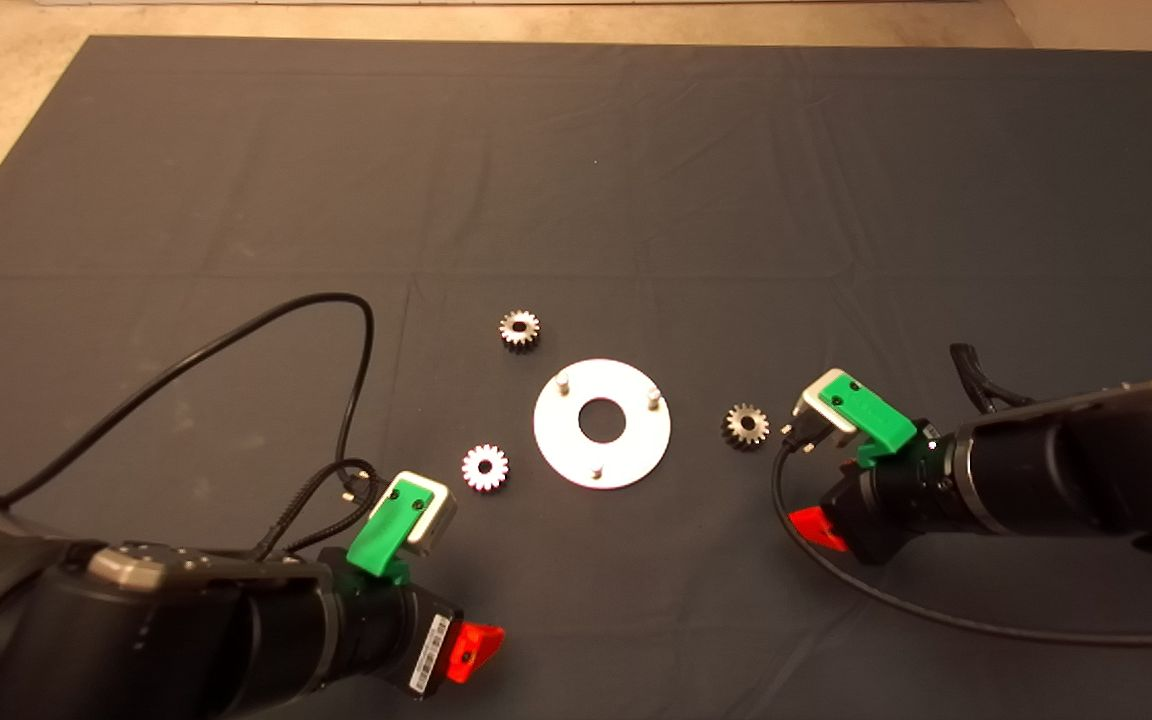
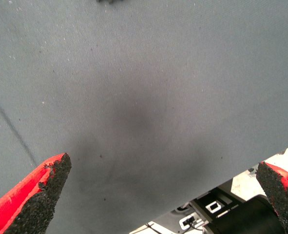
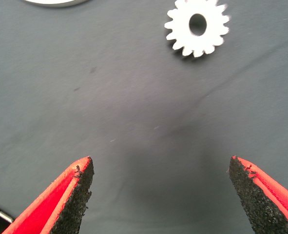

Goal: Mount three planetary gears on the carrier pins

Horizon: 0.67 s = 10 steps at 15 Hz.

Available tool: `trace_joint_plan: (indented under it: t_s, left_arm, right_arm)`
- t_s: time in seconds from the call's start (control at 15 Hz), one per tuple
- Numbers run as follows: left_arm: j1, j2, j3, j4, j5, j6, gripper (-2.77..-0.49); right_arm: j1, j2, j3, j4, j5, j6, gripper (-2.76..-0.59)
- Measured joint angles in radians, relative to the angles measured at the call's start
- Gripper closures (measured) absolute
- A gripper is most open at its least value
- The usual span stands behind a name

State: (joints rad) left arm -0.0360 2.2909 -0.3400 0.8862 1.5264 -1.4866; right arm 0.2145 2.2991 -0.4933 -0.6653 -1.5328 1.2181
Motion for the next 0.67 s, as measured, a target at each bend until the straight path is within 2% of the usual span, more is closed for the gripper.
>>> trace_joint_plan:
  t_s: [0.4, 0.67]
  left_arm:
    - [0.0, 0.006, 0.0, 0.0, 0.0, 0.0, -2.76]
    - [0.0, 0.005, 0.0, 0.0, 0.0, 0.0, -2.76]
  right_arm:
    - [0.002, 0.004, -0.092, -0.001, -0.001, -0.013, -2.06]
    - [0.002, 0.039, -0.145, -0.001, -0.001, -0.014, -2.06]
